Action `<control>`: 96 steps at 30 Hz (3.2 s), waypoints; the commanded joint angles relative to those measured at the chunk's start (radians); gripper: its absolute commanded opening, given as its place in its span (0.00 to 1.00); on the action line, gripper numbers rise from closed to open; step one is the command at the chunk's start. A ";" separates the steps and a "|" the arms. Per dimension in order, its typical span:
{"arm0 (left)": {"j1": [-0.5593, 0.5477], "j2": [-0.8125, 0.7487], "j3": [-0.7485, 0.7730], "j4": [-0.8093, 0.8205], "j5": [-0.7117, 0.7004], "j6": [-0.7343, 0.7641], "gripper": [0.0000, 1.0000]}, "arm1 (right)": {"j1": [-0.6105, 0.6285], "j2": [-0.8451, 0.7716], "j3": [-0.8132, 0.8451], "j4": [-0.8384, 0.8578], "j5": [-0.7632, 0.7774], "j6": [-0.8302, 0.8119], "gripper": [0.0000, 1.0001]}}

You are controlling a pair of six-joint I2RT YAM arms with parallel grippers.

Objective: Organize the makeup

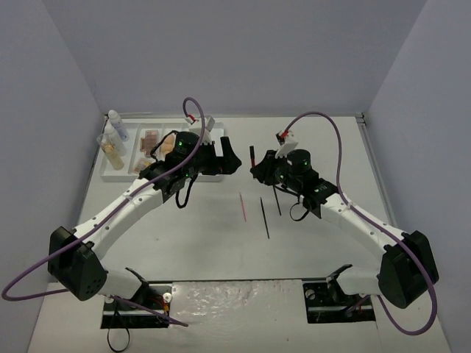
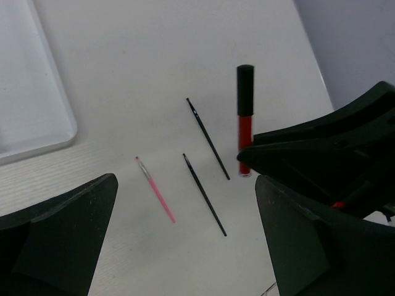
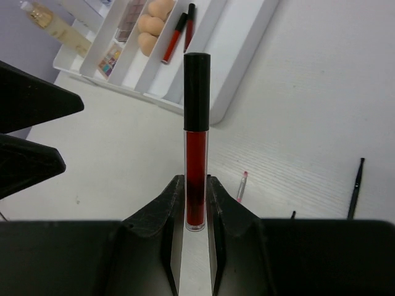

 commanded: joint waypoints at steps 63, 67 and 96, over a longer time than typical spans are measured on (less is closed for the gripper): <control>0.388 0.739 0.696 -0.246 -0.107 0.181 0.02 | -0.018 -0.127 -0.033 -0.237 0.275 -0.136 0.99; 0.391 0.830 0.797 -0.311 -0.131 0.177 0.14 | -0.030 -0.136 -0.031 -0.250 0.278 -0.144 1.00; -0.081 0.399 0.286 -0.325 -0.271 -0.098 0.82 | -0.115 -0.226 -0.019 -0.302 0.273 -0.181 1.00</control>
